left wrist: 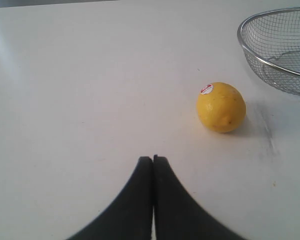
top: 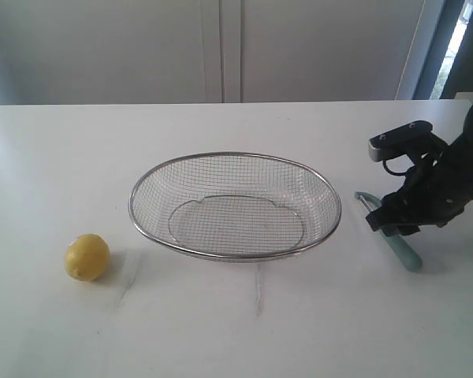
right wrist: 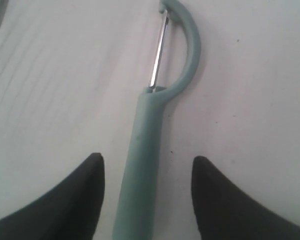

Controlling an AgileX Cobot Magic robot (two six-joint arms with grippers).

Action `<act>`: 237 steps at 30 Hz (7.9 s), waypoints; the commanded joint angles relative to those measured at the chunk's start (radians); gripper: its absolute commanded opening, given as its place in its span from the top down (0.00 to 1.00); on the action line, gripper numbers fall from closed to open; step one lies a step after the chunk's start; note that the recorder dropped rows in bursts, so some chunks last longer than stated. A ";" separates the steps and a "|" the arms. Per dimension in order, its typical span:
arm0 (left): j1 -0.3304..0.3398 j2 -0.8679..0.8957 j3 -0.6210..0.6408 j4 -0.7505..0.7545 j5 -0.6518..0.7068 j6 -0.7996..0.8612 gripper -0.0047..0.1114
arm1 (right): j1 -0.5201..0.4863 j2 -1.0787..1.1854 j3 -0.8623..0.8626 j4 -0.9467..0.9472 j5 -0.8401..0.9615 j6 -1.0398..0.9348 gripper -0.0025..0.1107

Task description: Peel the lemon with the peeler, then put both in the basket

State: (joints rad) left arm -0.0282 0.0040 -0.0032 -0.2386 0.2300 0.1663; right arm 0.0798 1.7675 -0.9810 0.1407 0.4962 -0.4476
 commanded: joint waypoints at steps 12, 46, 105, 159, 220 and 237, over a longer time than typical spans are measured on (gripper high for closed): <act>-0.004 -0.004 0.003 -0.008 -0.006 -0.006 0.96 | 0.001 0.004 -0.006 0.069 -0.015 0.006 0.55; -0.004 -0.004 0.003 -0.008 -0.006 -0.006 0.96 | 0.001 0.120 -0.006 0.064 -0.024 0.006 0.55; -0.004 -0.004 0.003 -0.008 -0.006 -0.006 0.96 | 0.001 -0.118 -0.104 0.382 0.217 -0.098 0.98; -0.004 -0.004 0.003 -0.008 -0.006 -0.006 0.96 | 0.001 -0.207 -0.104 0.811 0.439 -0.626 0.98; -0.005 -0.004 0.003 -0.008 -0.157 -0.010 0.96 | 0.001 -0.207 -0.104 0.809 0.441 -0.626 0.98; -0.005 -0.004 0.003 -0.008 -0.365 -0.010 0.96 | 0.001 -0.207 -0.104 0.809 0.440 -0.626 0.98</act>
State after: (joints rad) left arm -0.0282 0.0040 -0.0032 -0.2386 -0.0799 0.1663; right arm 0.0798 1.5687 -1.0775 0.9375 0.9349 -1.0623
